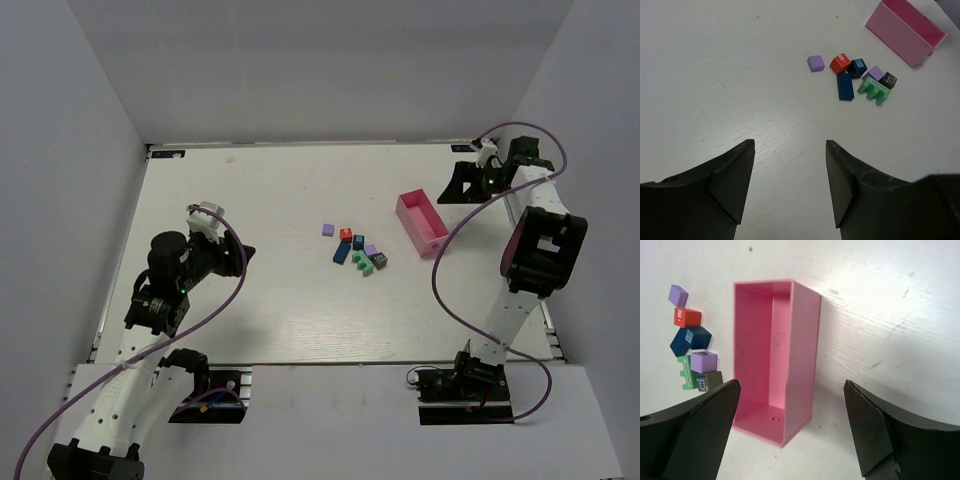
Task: Build the wood block tower
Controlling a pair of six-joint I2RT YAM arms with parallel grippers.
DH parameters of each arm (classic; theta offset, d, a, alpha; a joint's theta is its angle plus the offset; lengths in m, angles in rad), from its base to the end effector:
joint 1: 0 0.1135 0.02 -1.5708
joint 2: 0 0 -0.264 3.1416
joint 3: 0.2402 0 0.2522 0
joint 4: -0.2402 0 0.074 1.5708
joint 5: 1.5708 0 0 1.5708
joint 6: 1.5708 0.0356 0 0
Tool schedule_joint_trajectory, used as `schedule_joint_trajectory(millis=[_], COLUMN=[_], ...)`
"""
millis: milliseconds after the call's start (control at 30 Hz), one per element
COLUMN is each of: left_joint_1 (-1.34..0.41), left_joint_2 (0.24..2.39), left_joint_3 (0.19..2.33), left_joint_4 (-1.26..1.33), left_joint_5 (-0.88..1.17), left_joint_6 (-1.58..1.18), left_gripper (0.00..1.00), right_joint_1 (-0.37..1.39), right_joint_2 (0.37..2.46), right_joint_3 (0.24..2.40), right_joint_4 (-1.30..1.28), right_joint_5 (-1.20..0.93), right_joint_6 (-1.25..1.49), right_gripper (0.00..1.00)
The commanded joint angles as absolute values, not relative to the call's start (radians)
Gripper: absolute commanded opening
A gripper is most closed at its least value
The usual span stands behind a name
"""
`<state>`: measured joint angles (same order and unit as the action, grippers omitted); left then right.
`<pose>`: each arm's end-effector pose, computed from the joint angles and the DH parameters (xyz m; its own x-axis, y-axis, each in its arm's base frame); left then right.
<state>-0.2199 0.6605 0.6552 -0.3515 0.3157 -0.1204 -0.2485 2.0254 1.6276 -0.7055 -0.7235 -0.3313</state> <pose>0.1516 -0.0452 0.2965 -0.3974 -0.0282 -0.9172 0.4468 0.8671 -0.2202 0.4229 -0.0830 0.2212 -0.7841 -0.0525 -0.6184 -0.3806 0.8278 0.4123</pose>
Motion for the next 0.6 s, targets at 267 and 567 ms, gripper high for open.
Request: schedule_joint_trajectory(millis=[267,567], left_joint_1=[-0.224,-0.244], left_joint_2=[0.755,0.897], left_joint_3=[0.699,0.764], left_joint_4=[-0.342,-0.353], left_joint_5=[0.368,0.426], left_joint_6=[-0.124,-0.124], left_gripper=[0.69,0.44], right_joint_1=[-0.220,-0.037], right_joint_2=[1.568,1.208], right_joint_3=[1.484,1.158], right_joint_4=[-0.609,-0.572], right_joint_5=[-0.520,-0.578], right_joint_6=[-0.475,-0.537], right_gripper=[0.86,0.28])
